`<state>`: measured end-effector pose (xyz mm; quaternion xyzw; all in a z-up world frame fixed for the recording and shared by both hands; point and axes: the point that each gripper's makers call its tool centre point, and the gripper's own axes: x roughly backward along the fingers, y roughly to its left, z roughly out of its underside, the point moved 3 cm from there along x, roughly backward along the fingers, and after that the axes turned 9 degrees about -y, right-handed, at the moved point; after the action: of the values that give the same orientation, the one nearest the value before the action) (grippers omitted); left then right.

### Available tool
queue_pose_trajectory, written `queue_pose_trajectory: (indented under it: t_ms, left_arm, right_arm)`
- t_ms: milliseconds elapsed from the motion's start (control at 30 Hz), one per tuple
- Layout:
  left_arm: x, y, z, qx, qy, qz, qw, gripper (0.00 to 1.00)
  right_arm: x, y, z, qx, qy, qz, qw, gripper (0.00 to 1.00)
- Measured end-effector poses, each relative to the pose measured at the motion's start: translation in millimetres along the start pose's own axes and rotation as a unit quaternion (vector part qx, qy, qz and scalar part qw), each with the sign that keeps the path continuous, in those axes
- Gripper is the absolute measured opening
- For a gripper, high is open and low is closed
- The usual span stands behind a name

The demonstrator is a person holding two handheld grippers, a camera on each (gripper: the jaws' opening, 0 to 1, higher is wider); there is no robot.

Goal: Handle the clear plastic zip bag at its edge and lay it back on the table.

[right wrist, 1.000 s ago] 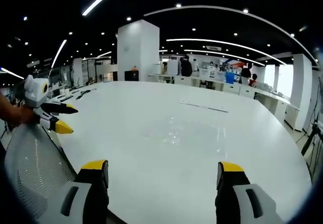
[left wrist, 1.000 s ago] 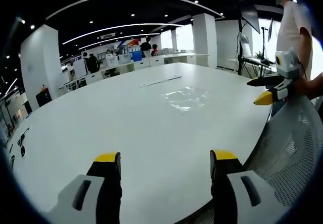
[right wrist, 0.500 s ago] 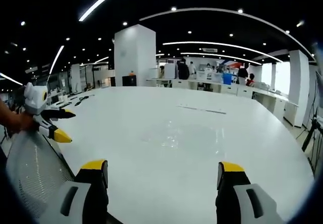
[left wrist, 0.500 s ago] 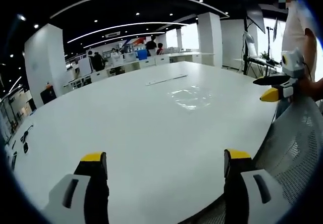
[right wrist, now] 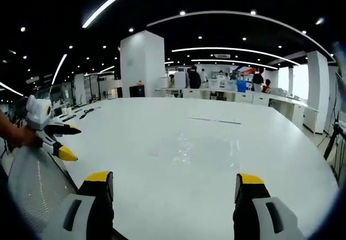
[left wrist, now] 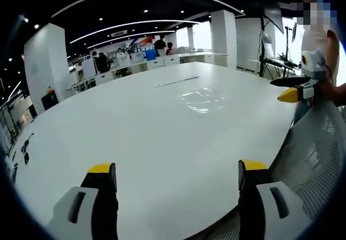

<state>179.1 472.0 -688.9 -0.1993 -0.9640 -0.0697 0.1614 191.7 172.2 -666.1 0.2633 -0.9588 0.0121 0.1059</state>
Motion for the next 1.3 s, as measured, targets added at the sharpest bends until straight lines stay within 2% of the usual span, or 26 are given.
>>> queue_pose_trajectory:
  t_ms: [167,267,533,733,833,1000,1100,1167,1300]
  left_arm:
    - [-1,2.6,-1.8,-0.001,-0.012,0.000,0.9999,0.94]
    - [-1,1.7,0.1,-0.002,-0.004,0.001,1.0000,0.94]
    - [0,1.8,5.3,0.003,0.011,0.001,0.9999,0.89]
    - [0,2.2,0.5,0.006,-0.003,0.001,1.0000,0.91]
    - [1,2.8,-7.3,0.013,-0.022,-0.001,0.9997,0.90]
    - [0,-0.4,-5.2,0.013,-0.022,0.004,0.9997,0.90]
    - [1,0.3,-7.7,0.030,-0.028,0.001,0.9991,0.90]
    - [0,1.4,-5.4,0.034,-0.022,0.002,0.9992,0.90]
    - [0,-3.6,-6.5,0.031,-0.024,0.012,0.9992,0.84]
  right_arm:
    - [1,-5,-1.1,-0.009,-0.005,0.014,0.9998,0.95]
    - [1,-4,-2.3,-0.015,-0.009,0.014,0.9997,0.97]
    - [0,1,-1.7,-0.017,-0.005,0.002,0.9998,0.96]
    - [1,-1,-3.7,-0.020,-0.012,0.008,0.9997,0.96]
    - [0,-2,-3.3,-0.017,-0.010,0.009,0.9998,0.96]
    - [-1,-4,0.4,-0.012,-0.004,0.008,0.9999,0.96]
    - [-1,-4,0.0,-0.008,-0.004,0.009,0.9999,0.96]
    - [0,-2,-1.5,-0.007,-0.009,0.005,0.9999,0.96]
    - [0,-3,0.1,-0.001,-0.004,0.009,1.0000,0.94]
